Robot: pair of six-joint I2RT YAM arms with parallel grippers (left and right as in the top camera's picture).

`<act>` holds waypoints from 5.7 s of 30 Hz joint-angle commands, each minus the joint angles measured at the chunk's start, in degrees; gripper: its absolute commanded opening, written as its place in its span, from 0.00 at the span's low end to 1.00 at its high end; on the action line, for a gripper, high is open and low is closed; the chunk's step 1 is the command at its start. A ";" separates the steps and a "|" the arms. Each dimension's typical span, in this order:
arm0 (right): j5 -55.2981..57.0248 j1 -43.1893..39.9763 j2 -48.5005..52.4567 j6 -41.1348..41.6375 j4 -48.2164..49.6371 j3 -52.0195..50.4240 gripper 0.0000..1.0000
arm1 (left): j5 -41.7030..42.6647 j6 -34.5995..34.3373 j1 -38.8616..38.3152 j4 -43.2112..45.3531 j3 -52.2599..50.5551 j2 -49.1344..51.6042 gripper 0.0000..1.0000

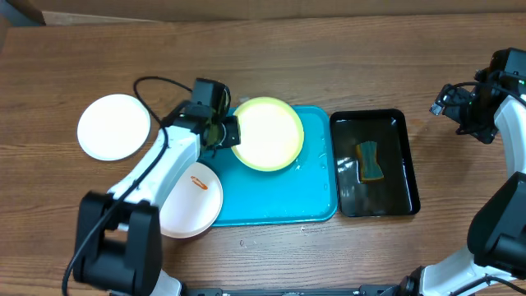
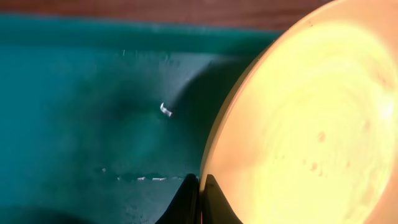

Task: Clean dirty plates on tray and stack at the side
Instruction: 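Lift the yellow plate with the left gripper and tilt it over the black tray, then swing the yellow plate to the left and set it on the white plate, then release the yellow plate and move left gripper to the stained white plate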

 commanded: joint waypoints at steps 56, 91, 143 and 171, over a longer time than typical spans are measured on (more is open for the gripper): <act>-0.09 0.02 -0.17 0.63 0.31 0.83 1.00 | -75.91 41.62 -55.45 44.44 8.00 1.99 0.04; -0.09 0.02 -0.17 0.63 0.28 0.83 1.00 | 12.33 -3.48 39.47 -11.61 7.85 -2.97 0.04; -0.09 0.02 -0.17 0.63 0.28 0.83 1.00 | 4.20 -5.92 50.05 -37.03 3.32 -16.90 0.75; -0.09 0.02 -0.17 0.63 0.28 0.83 1.00 | -0.22 -4.83 42.27 -29.18 -18.40 -17.62 0.32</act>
